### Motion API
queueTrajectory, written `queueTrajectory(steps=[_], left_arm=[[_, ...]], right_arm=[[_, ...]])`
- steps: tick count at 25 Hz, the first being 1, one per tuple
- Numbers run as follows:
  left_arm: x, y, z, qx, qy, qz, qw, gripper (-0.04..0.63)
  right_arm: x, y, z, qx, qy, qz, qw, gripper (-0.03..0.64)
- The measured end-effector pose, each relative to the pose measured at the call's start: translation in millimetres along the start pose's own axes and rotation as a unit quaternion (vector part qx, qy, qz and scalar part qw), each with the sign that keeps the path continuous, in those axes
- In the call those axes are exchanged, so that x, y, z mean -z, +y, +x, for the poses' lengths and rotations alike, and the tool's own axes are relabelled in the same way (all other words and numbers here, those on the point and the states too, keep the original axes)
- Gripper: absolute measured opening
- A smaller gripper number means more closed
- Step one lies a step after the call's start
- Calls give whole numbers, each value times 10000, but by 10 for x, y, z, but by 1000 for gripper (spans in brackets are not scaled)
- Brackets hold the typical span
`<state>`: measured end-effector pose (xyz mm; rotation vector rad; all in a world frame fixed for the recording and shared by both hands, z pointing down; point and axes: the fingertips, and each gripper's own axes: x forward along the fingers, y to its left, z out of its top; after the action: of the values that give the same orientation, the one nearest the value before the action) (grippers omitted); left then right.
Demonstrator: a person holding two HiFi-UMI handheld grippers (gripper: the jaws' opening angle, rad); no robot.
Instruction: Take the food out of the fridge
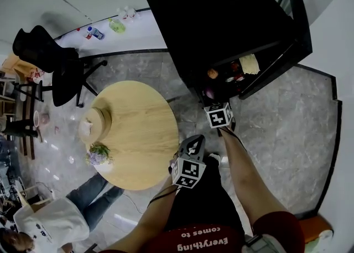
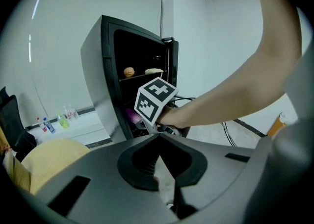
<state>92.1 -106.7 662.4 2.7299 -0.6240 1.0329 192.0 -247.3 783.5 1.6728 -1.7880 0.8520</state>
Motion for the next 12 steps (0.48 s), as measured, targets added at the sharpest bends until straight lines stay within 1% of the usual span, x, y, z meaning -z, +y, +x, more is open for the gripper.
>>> queueTrajectory(steps=[5, 8, 12], left_arm=[[-243, 15, -168, 31, -274, 31, 9996, 2], [-422, 3, -298, 65, -497, 56, 9987, 2], [-572, -43, -442, 155, -650, 170, 9976, 2]], right_arm=[[91, 10, -302, 46, 10, -84, 10000, 152], [160, 38, -517, -30, -6, 109, 9999, 152], [236, 111, -777, -41, -22, 239, 9997, 152]])
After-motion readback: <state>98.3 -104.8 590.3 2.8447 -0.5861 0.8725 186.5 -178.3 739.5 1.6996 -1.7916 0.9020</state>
